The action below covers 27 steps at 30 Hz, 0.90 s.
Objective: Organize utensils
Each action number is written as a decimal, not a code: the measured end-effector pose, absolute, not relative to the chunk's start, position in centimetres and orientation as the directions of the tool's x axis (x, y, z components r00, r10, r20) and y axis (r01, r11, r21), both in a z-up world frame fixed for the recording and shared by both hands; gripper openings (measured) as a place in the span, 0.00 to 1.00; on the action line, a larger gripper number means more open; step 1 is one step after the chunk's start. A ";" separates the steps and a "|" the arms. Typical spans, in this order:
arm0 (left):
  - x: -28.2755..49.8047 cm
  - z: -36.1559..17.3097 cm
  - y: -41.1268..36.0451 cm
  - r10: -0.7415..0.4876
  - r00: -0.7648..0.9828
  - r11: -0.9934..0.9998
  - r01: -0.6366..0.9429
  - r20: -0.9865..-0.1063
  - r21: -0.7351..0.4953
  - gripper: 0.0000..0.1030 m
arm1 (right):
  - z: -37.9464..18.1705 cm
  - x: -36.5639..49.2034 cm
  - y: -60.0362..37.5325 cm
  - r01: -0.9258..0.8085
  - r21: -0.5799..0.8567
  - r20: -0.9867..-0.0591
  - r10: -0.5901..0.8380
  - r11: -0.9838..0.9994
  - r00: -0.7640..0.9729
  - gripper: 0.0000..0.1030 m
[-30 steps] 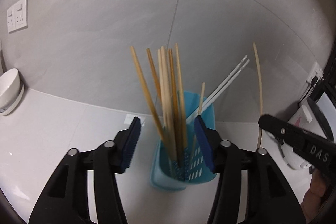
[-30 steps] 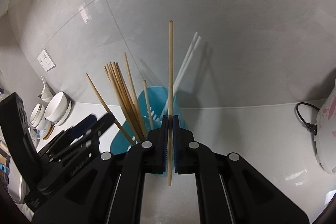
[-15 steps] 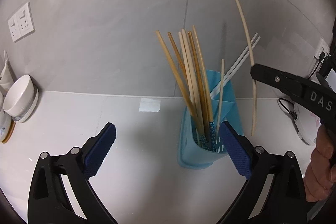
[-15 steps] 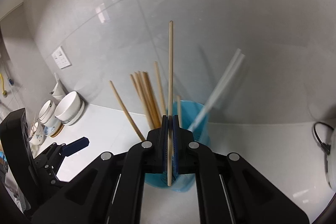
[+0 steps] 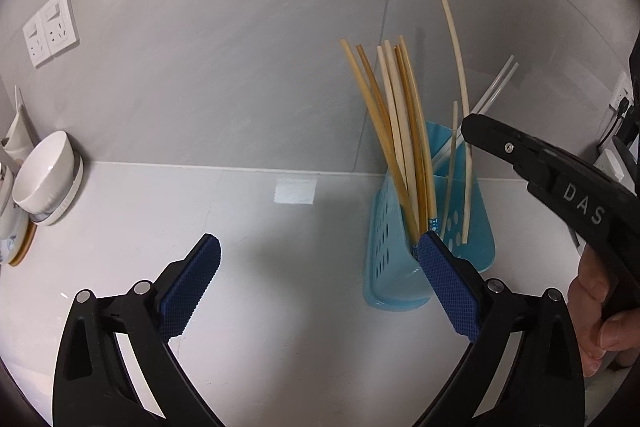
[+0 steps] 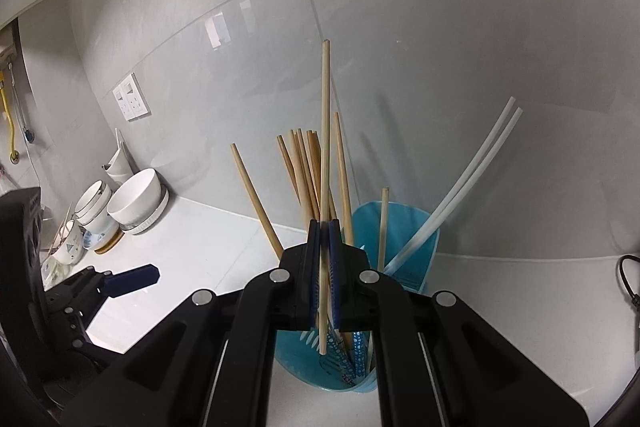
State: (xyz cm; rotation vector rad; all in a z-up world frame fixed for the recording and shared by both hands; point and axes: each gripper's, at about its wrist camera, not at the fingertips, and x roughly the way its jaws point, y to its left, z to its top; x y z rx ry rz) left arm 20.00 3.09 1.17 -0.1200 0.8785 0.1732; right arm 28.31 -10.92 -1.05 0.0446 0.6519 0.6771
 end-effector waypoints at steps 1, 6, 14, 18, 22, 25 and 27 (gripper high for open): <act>20.0 1.1 3.2 0.103 0.624 0.979 -0.201 -0.774 -0.033 0.94 | -1.3 28.3 -10.8 -0.569 0.240 -0.549 0.593 0.787 0.588 0.04; 20.4 1.5 3.4 0.102 0.620 0.977 -0.211 -0.778 -0.040 0.94 | -2.3 28.3 -10.6 -0.567 0.227 -0.560 0.582 0.792 0.589 0.04; 20.5 1.9 2.8 0.109 0.627 0.976 -0.214 -0.771 -0.036 0.94 | -3.0 27.8 -10.3 -0.559 0.194 -0.607 0.546 0.806 0.577 0.10; 20.0 2.7 2.6 0.108 0.644 0.977 -0.209 -0.757 -0.039 0.94 | -1.7 27.3 -11.4 -0.528 0.214 -0.617 0.533 0.822 0.579 0.34; 19.2 3.7 2.2 0.102 0.657 0.978 -0.204 -0.747 -0.046 0.94 | -0.5 26.3 -12.5 -0.504 0.203 -0.627 0.507 0.840 0.591 0.48; 18.6 4.5 2.0 0.094 0.661 0.979 -0.198 -0.744 -0.053 0.94 | 0.2 25.3 -13.3 -0.489 0.192 -0.634 0.488 0.851 0.600 0.59; 18.1 5.0 1.8 0.088 0.665 0.980 -0.192 -0.742 -0.055 0.94 | 0.5 24.6 -13.9 -0.481 0.192 -0.634 0.482 0.856 0.605 0.62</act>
